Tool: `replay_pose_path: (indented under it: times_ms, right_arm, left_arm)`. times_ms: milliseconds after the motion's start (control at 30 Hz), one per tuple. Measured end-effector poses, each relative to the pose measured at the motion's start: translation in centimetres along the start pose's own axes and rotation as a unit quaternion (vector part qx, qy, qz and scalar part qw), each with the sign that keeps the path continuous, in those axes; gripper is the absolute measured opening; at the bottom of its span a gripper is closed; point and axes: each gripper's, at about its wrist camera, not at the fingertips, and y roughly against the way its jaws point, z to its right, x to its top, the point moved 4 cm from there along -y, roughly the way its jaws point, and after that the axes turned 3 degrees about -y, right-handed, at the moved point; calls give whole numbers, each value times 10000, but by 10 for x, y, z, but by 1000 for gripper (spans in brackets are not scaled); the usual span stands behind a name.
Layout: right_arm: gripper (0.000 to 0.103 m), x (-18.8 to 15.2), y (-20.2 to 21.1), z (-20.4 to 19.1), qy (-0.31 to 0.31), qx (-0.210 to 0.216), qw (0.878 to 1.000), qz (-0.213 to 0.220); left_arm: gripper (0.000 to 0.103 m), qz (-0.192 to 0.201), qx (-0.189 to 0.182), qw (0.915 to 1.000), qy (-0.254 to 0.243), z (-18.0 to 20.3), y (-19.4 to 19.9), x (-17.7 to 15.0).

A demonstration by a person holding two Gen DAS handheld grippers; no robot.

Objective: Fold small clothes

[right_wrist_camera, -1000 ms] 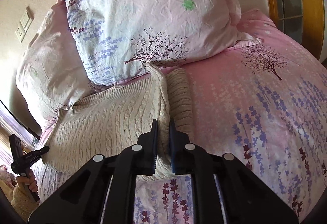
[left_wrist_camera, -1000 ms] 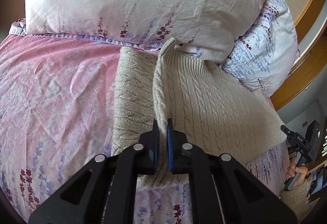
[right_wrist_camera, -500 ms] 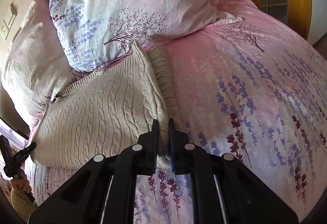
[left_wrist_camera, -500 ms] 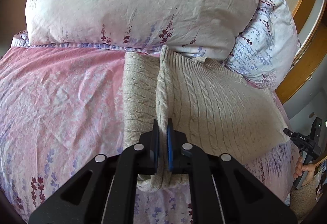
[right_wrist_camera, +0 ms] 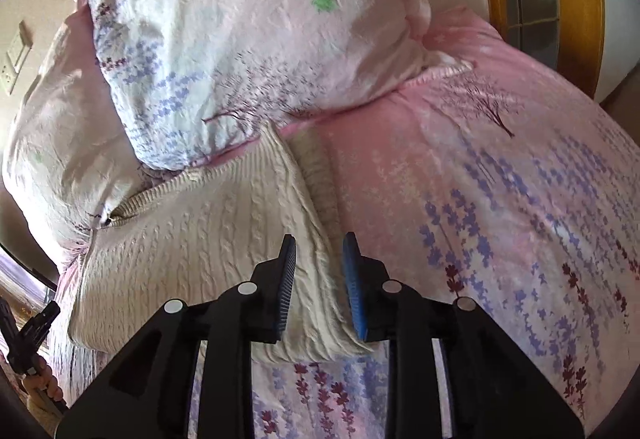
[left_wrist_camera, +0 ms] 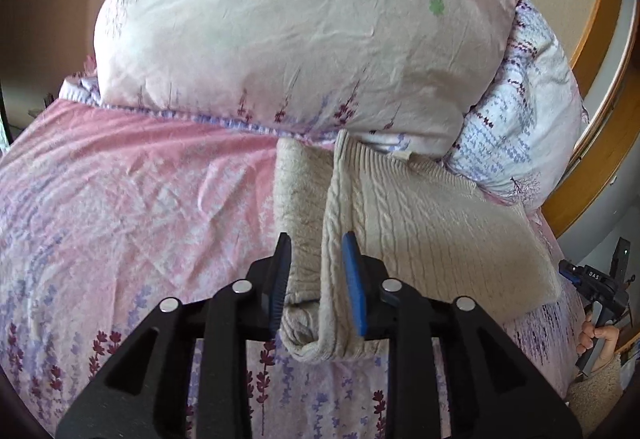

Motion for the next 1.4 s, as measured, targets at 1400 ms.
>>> replay_pose_path:
  times_ms: [1400]
  right_arm:
    - [61, -32, -81, -125, 1847, 5, 9809, -616]
  left_arm:
    - [54, -1240, -1291, 9646, 1937, -27, -97, 13]
